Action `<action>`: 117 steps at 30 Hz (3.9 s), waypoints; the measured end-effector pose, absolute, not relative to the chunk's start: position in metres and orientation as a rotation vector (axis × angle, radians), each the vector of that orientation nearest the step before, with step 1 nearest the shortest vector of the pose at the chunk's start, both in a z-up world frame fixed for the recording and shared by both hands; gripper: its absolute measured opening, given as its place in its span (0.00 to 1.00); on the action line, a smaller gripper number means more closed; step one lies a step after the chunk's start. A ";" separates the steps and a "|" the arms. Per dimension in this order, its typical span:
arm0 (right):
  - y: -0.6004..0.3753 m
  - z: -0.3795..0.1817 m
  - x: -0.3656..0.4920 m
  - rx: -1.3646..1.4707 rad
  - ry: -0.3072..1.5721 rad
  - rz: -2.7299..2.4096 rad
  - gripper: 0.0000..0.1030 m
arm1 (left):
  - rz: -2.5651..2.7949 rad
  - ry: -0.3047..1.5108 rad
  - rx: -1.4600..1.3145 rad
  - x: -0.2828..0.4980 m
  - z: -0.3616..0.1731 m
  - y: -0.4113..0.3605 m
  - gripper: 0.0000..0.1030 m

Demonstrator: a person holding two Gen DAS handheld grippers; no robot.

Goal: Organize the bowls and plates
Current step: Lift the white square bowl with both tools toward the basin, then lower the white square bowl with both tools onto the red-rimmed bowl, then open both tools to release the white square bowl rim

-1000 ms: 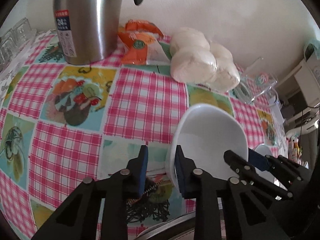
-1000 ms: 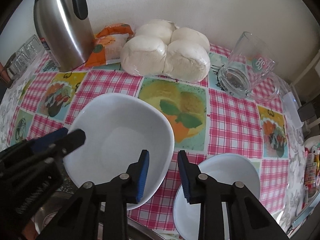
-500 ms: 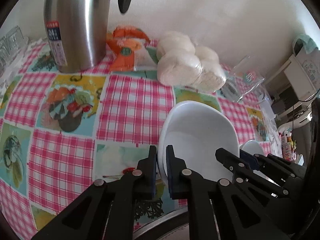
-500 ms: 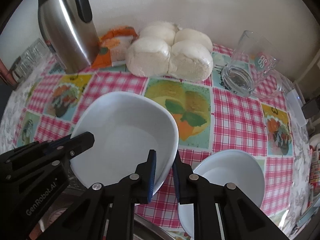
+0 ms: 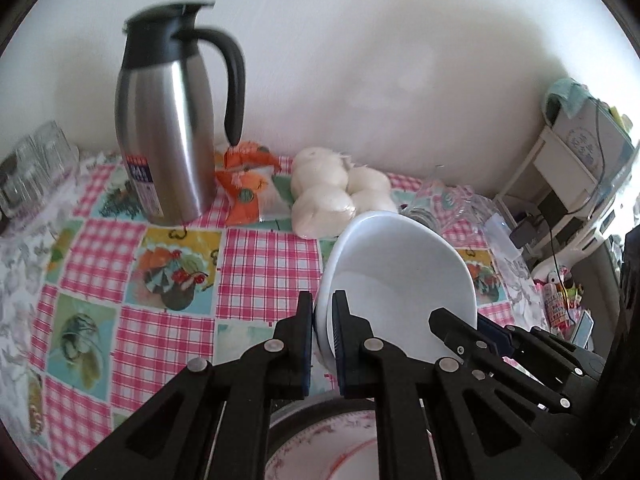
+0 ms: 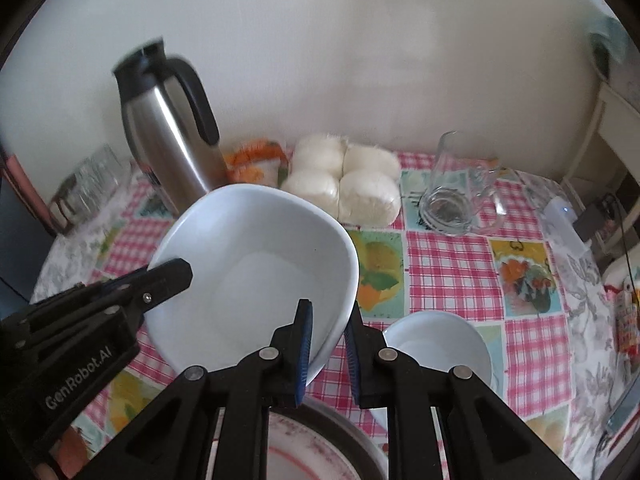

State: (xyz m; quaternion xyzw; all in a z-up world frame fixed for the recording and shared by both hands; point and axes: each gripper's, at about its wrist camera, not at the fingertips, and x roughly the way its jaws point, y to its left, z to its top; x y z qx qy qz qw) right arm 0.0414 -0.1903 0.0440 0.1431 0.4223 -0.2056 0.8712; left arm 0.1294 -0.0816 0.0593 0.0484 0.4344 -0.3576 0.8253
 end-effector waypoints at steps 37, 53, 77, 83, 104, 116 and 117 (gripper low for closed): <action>-0.130 0.076 -0.076 0.352 0.767 -0.389 0.17 | -0.720 0.846 0.171 0.026 0.084 -0.028 0.09; -0.134 0.059 -0.078 0.386 0.820 -0.386 0.18 | -0.709 0.924 0.213 0.027 0.064 -0.036 0.09; -0.137 0.033 -0.065 0.401 0.949 -0.404 0.20 | -0.669 1.029 0.318 0.030 0.034 -0.048 0.12; -0.137 0.029 -0.064 0.409 0.966 -0.400 0.20 | -0.670 1.039 0.332 0.031 0.031 -0.049 0.15; -0.137 0.029 -0.062 0.417 0.979 -0.378 0.20 | -0.658 1.094 0.389 0.034 0.015 -0.054 0.20; -0.139 0.027 -0.063 0.431 0.982 -0.376 0.20 | -0.664 1.088 0.388 0.033 0.018 -0.052 0.22; -0.138 0.029 -0.063 0.428 0.977 -0.376 0.20 | -0.666 1.085 0.384 0.033 0.020 -0.052 0.22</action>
